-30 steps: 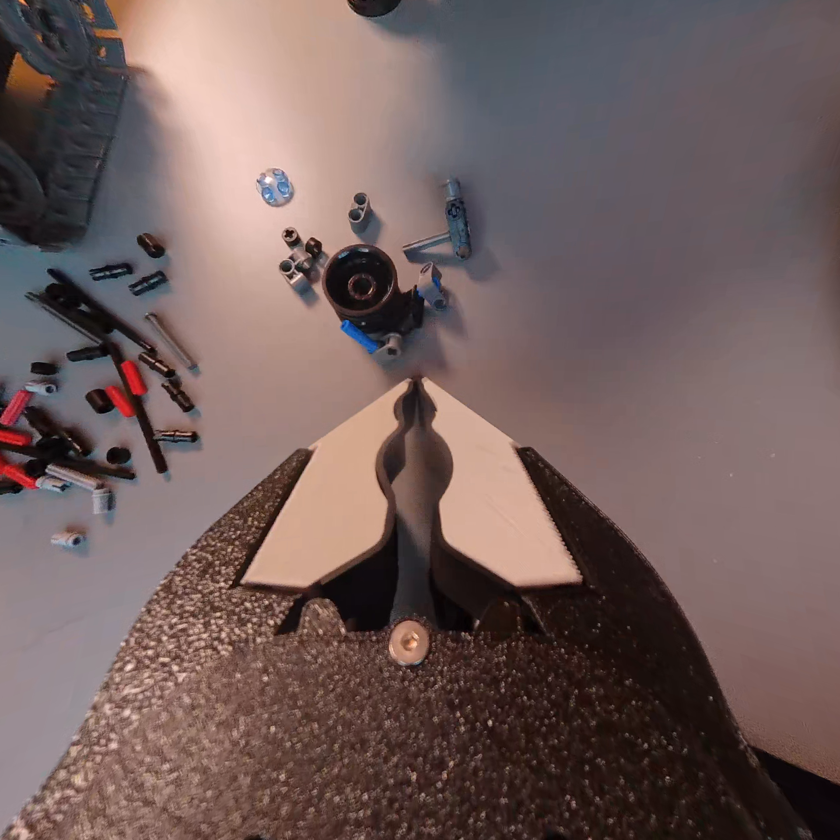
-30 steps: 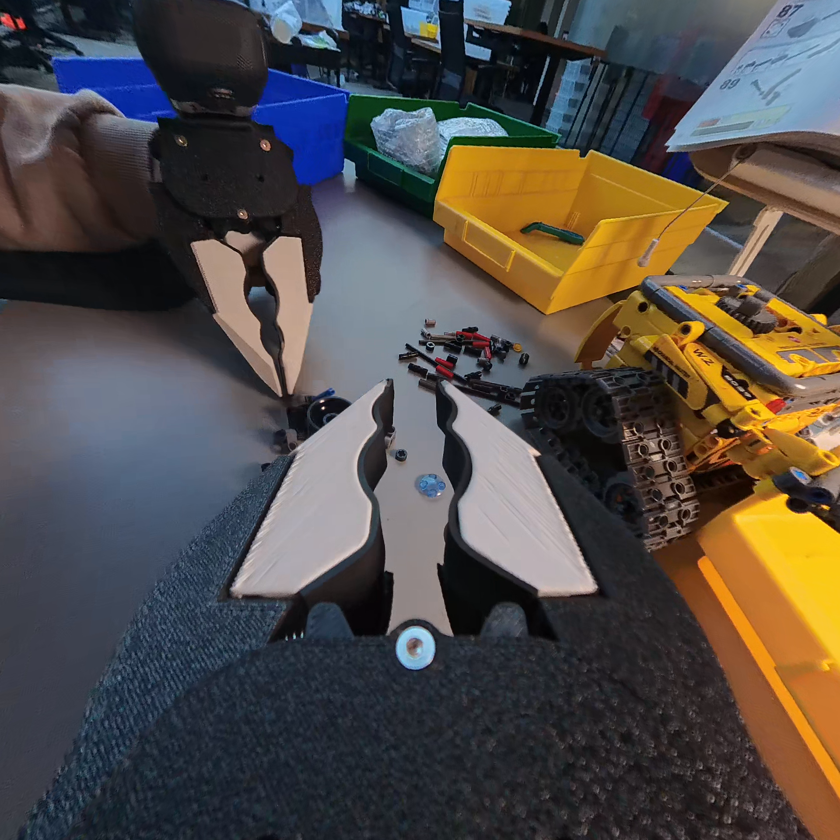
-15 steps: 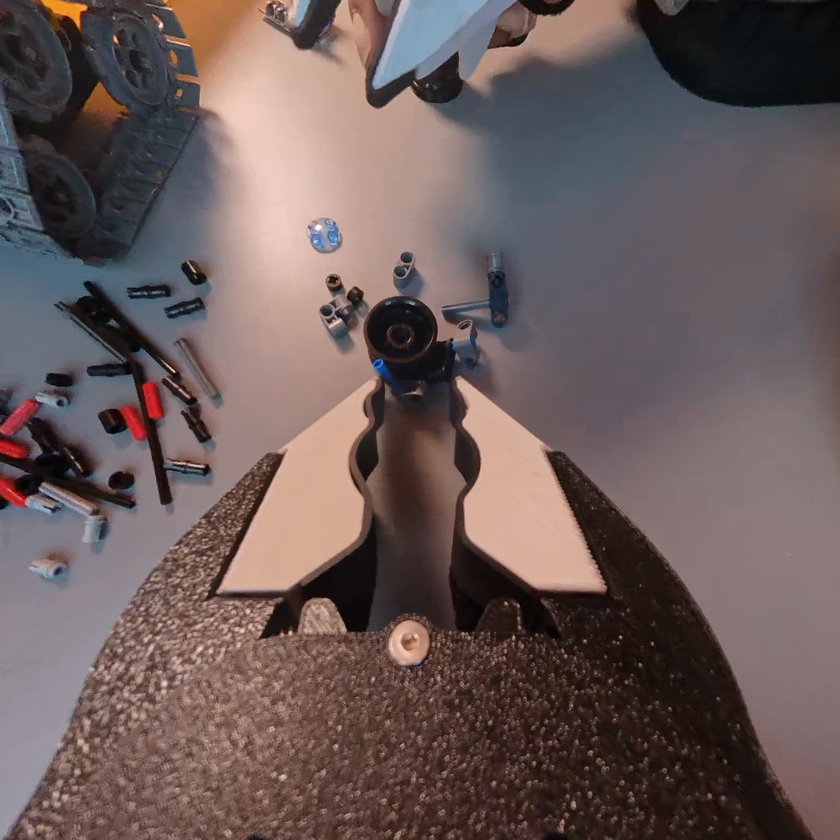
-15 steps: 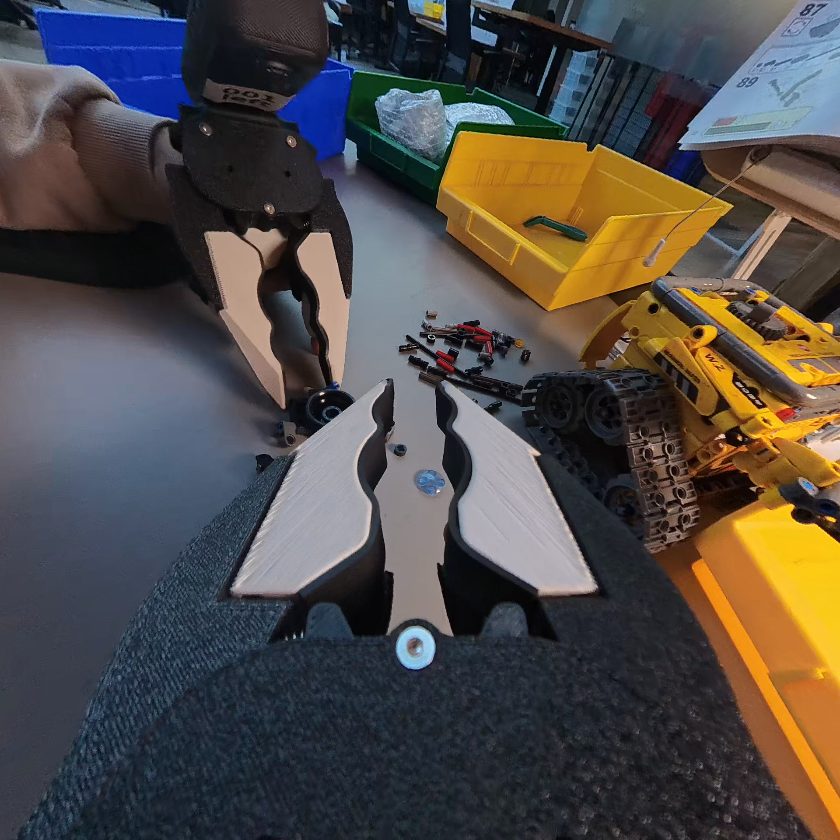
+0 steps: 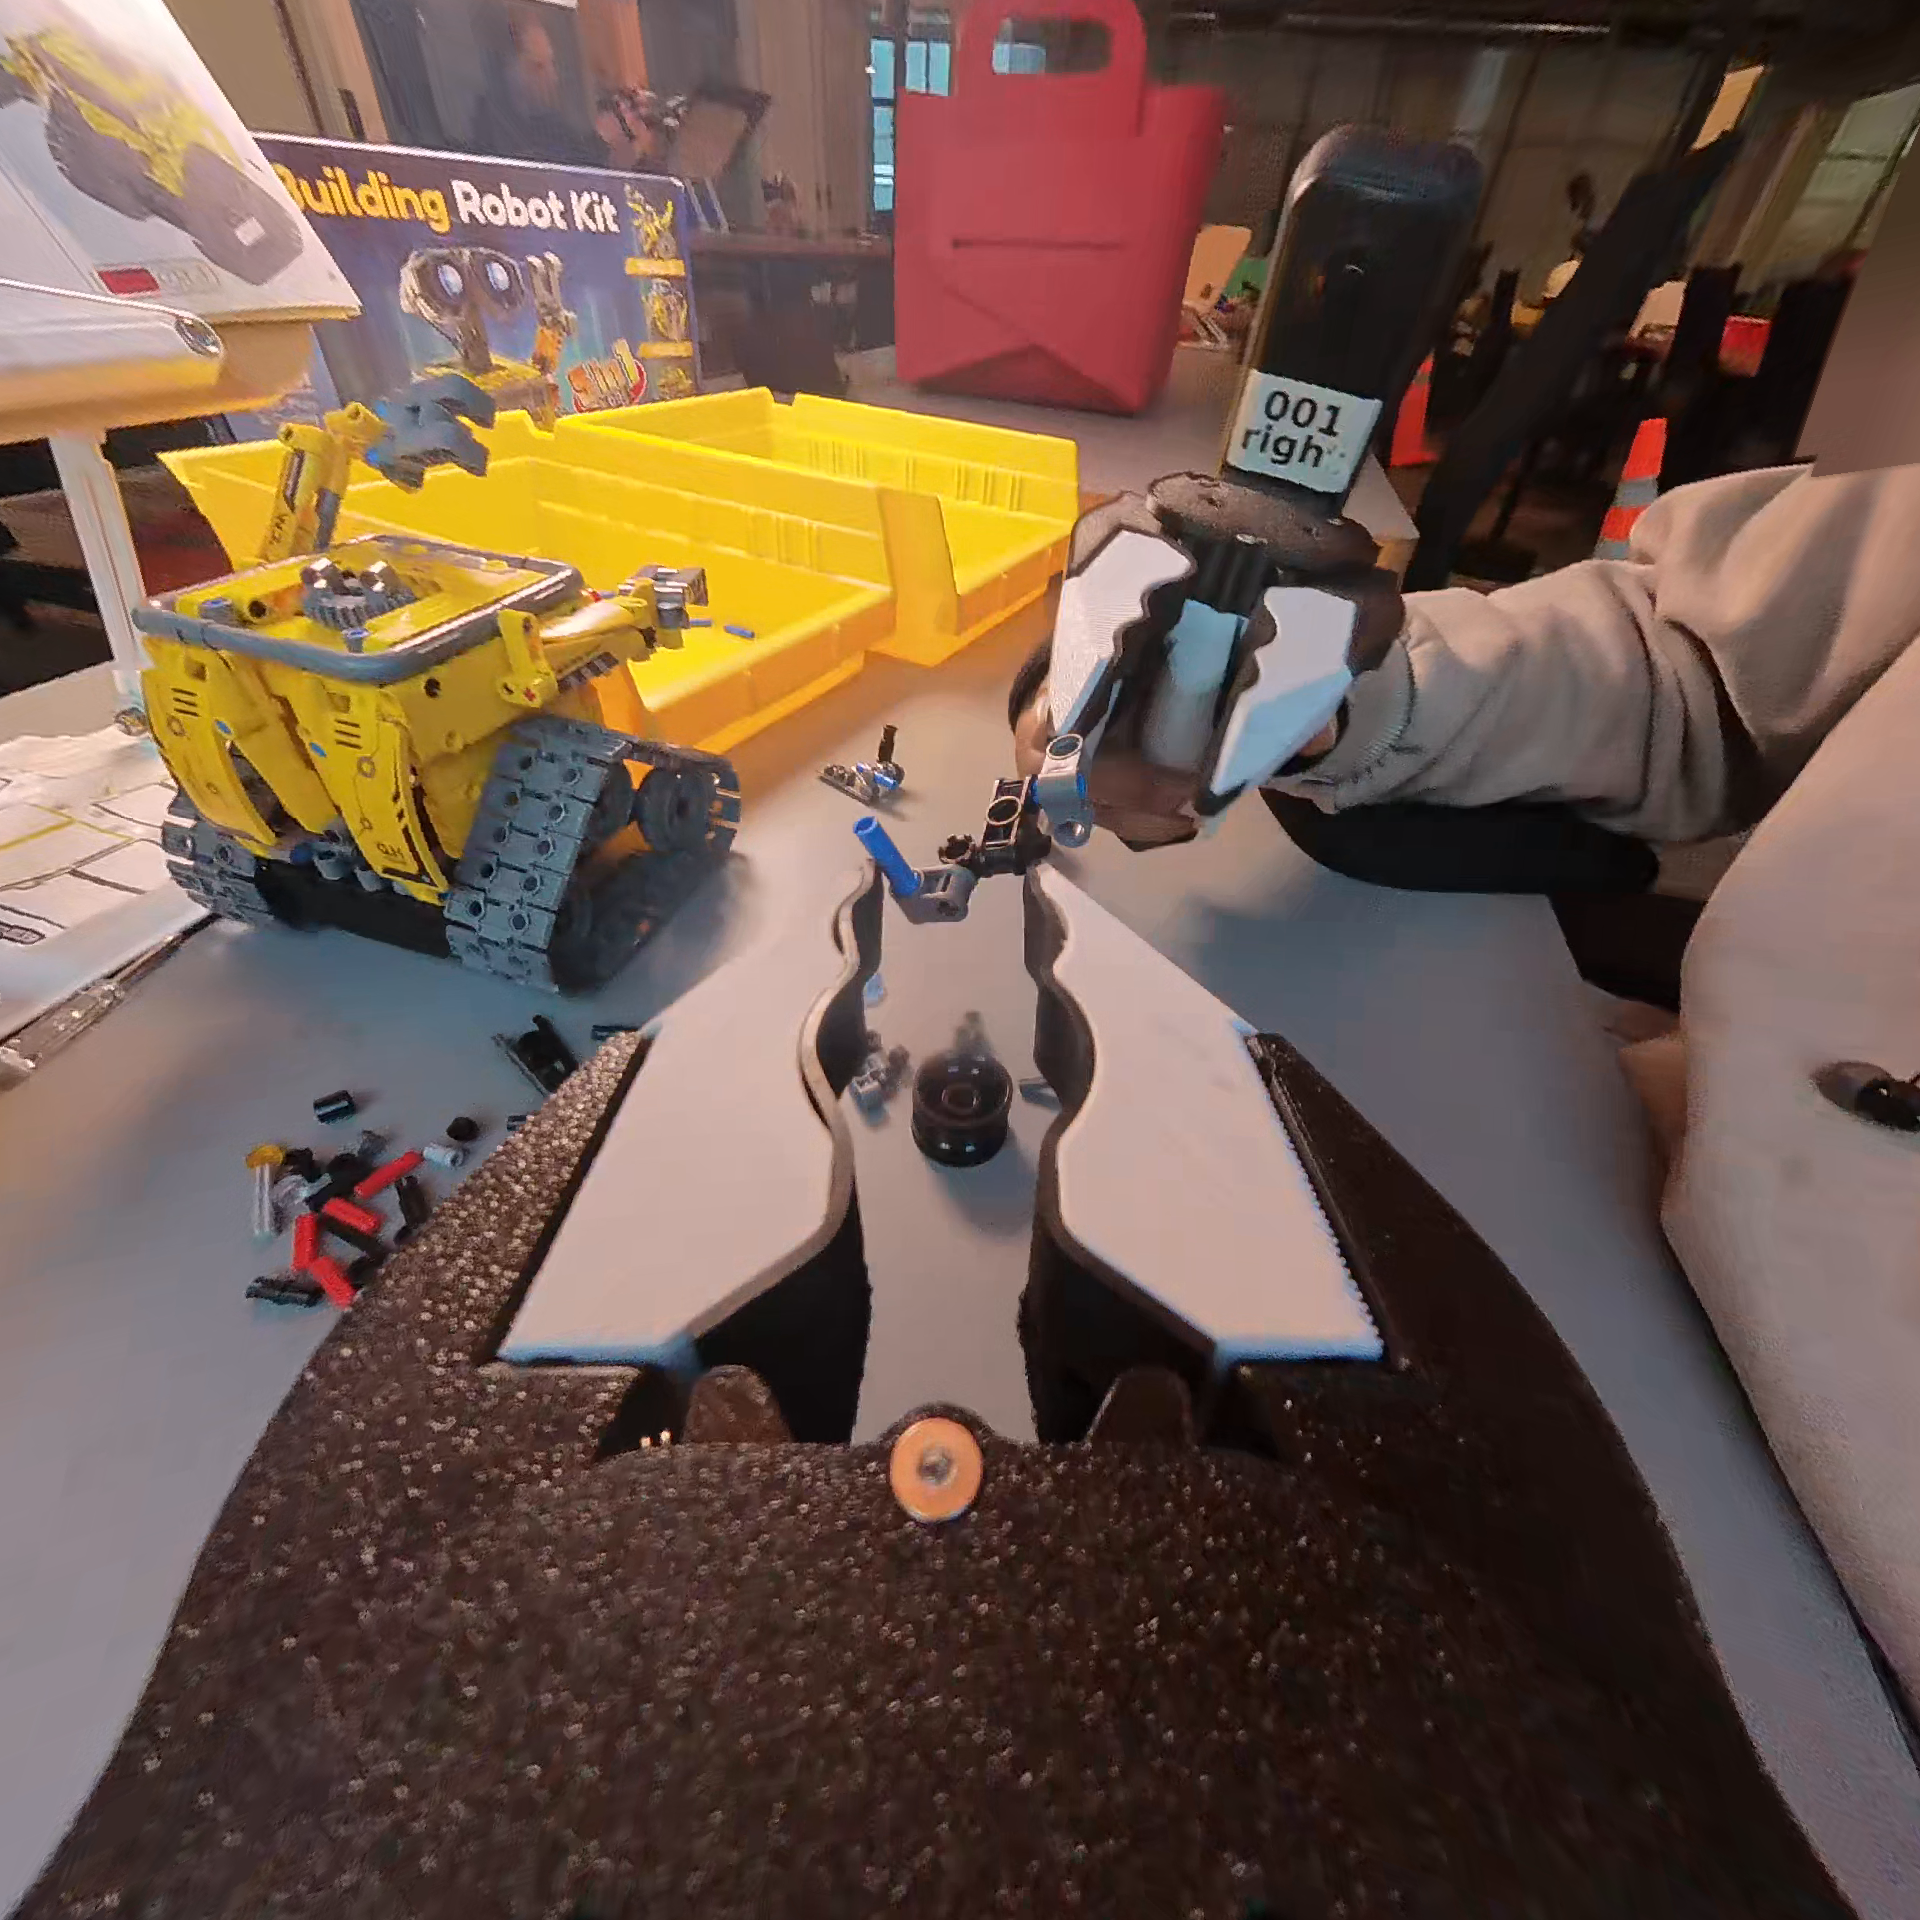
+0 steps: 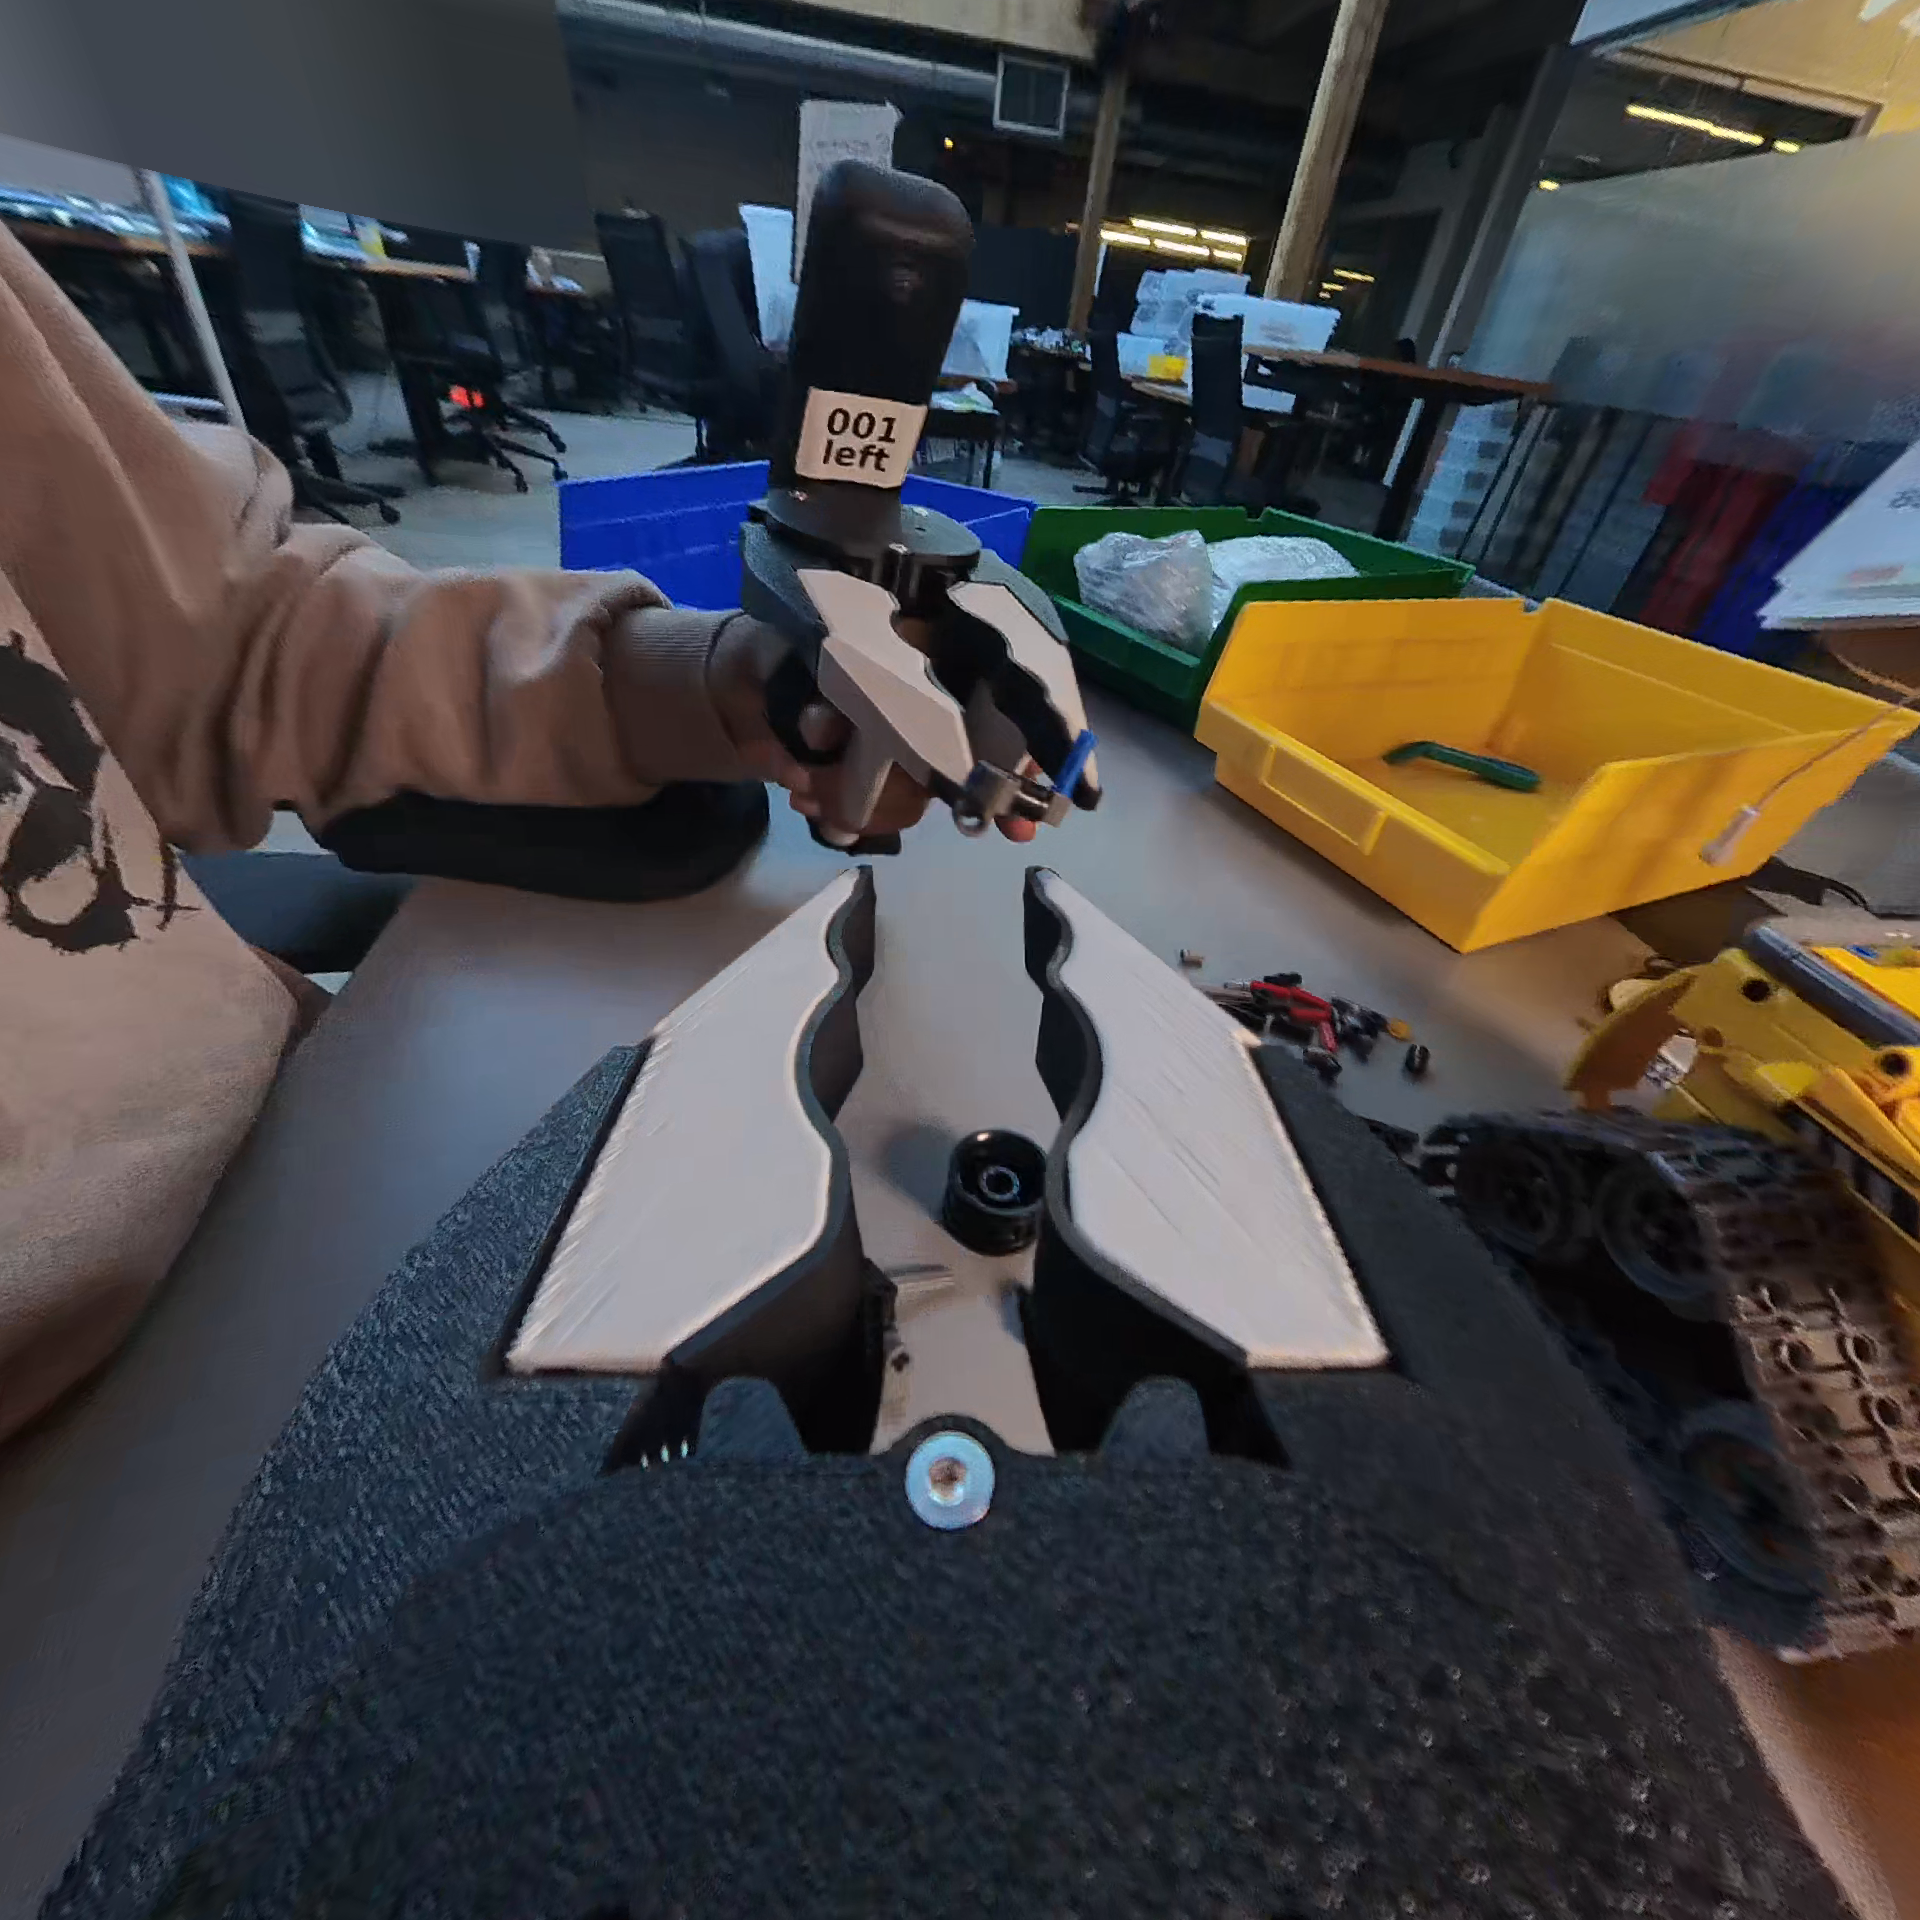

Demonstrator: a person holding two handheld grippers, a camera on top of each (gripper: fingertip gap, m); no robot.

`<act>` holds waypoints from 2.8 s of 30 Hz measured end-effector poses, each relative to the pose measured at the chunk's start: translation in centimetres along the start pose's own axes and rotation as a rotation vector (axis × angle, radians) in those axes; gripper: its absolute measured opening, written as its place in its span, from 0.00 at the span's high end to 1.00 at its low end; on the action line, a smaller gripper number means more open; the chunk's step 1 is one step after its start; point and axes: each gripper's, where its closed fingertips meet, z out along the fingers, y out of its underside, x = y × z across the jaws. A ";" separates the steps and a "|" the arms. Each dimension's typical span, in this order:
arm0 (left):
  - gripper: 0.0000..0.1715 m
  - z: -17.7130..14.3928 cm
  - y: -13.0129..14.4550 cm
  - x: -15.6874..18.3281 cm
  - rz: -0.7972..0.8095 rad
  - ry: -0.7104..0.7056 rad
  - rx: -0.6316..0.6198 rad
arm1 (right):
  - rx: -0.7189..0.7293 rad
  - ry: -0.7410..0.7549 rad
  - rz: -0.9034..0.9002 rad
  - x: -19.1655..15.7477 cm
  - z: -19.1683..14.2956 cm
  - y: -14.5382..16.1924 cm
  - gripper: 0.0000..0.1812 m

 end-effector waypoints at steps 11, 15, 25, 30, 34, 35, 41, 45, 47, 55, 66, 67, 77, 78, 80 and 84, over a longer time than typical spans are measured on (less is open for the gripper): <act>0.86 2.5 0.1 1.1 0.003 -0.038 0.027 | 0.034 0.104 -0.080 0.5 0.2 -1.1 0.96; 0.95 2.1 0.7 1.7 -0.013 0.015 0.010 | 0.037 0.050 -0.084 -0.1 -0.1 -1.1 0.97; 0.93 1.9 2.2 1.5 0.060 -0.011 -0.074 | -0.084 -0.024 -0.152 -0.9 -0.4 1.0 0.97; 0.97 2.1 3.0 2.0 0.077 0.007 -0.110 | -0.125 -0.065 -0.189 -1.8 -0.3 1.7 0.97; 0.95 2.1 3.1 2.3 0.082 0.023 -0.116 | -0.146 -0.092 -0.178 -2.1 -0.3 2.1 0.97; 0.97 2.1 3.3 2.3 0.083 0.027 -0.129 | -0.143 -0.090 -0.178 -2.1 -0.3 2.0 0.97; 0.98 1.9 3.2 2.4 0.062 0.040 -0.134 | -0.128 -0.097 -0.164 -2.2 -0.3 1.8 0.97; 0.98 1.6 1.9 2.3 -0.032 0.064 -0.056 | -0.060 -0.074 -0.111 -1.7 -0.4 0.7 0.93; 0.98 1.4 1.0 2.6 -0.088 0.102 -0.005 | -0.046 -0.064 -0.085 -1.3 -0.5 0.5 0.85; 0.98 2.2 0.5 4.3 -0.139 0.188 0.031 | -0.055 0.015 -0.181 -1.4 1.1 0.8 0.85; 0.97 2.3 1.3 4.7 -0.137 0.193 -0.011 | -0.096 -0.006 -0.223 -1.8 1.2 1.7 0.88; 0.97 2.3 1.3 4.7 -0.145 0.197 -0.011 | -0.095 -0.010 -0.220 -1.9 1.2 1.7 0.88; 0.98 2.0 0.5 4.3 -0.252 0.249 -0.007 | -0.066 -0.003 -0.211 -1.4 1.1 0.7 0.90; 0.98 1.9 0.4 4.3 -0.253 0.252 -0.004 | -0.059 -0.007 -0.209 -1.4 1.1 0.4 0.90; 0.98 1.7 0.3 4.3 -0.248 0.250 -0.007 | -0.056 0.002 -0.214 -1.2 0.9 0.2 0.94; 0.98 1.3 0.2 4.7 -0.220 0.255 -0.007 | -0.068 -0.020 -0.241 -1.9 1.1 0.0 0.94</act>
